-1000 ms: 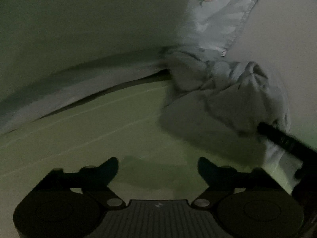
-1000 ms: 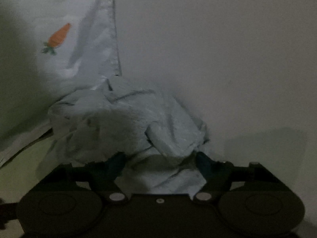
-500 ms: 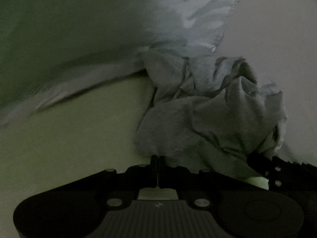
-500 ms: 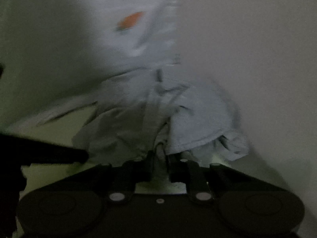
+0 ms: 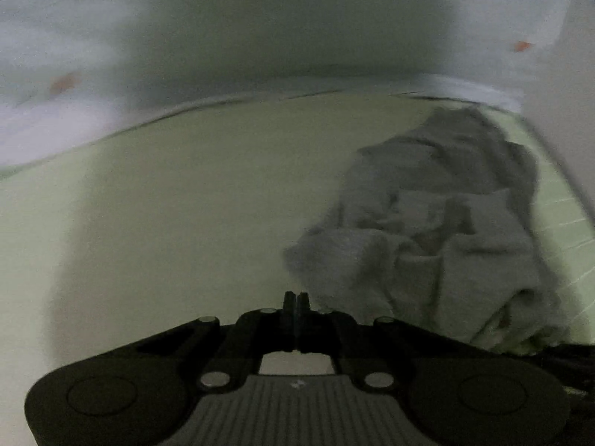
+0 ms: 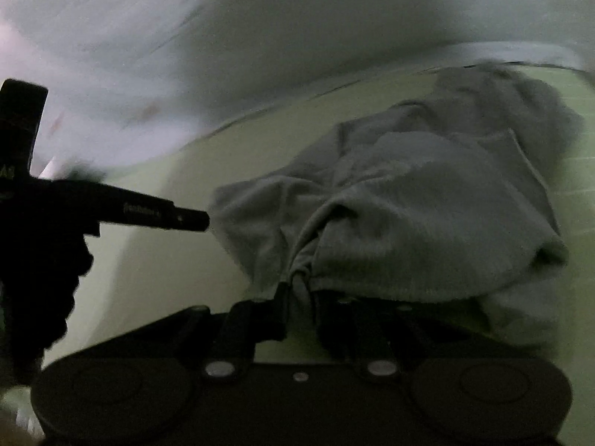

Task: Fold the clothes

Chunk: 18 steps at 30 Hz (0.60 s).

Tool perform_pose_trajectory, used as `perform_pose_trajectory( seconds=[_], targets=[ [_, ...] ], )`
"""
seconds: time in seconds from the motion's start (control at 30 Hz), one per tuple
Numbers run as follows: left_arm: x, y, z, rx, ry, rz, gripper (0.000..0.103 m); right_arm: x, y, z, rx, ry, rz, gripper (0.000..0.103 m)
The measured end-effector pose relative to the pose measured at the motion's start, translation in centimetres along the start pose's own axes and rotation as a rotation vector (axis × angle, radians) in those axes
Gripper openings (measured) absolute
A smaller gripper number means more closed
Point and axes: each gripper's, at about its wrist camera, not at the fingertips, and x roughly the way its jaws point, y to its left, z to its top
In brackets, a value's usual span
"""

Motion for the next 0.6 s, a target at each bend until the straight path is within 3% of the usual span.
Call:
perform_pose_trajectory(
  seconds=[0.13,0.2,0.27,0.33,0.4,0.47,0.5,0.53,0.6],
  targets=[
    [-4.2,8.2,-5.3,-0.161,0.03,0.082,0.0,0.0,6.6,-1.7,-0.102,0.037,0.012,0.018],
    [-5.6,11.1,-7.1,-0.235,0.033,0.102,0.0,-0.6,8.4,-1.8,-0.087,0.026,-0.016,0.023],
    [-6.8,13.6,-8.4,-0.296,0.031,0.122,0.0,-0.6,8.1,-0.4,-0.043,-0.011,-0.071,0.036],
    [-7.8,15.5,-9.3,-0.336,0.02,0.141,0.001,-1.7,8.0,0.2,0.019,-0.071,-0.125,0.043],
    [-8.8,16.8,-10.1,-0.356,-0.004,0.149,0.008,-3.4,7.4,0.7,0.112,-0.147,-0.194,0.048],
    [-9.5,17.9,-10.5,-0.376,-0.029,0.156,0.017,-4.9,6.7,1.2,0.206,-0.217,-0.271,0.073],
    [-9.4,18.2,-10.5,-0.39,-0.043,0.156,0.023,-5.6,6.1,1.1,0.247,-0.236,-0.311,0.08],
    [-9.3,18.5,-10.4,-0.405,-0.057,0.156,0.025,-5.4,5.3,1.2,0.265,-0.217,-0.348,0.087],
    [-9.5,19.3,-10.2,-0.433,-0.084,0.158,0.028,-3.8,3.7,1.6,0.28,-0.139,-0.417,0.089]
  ],
)
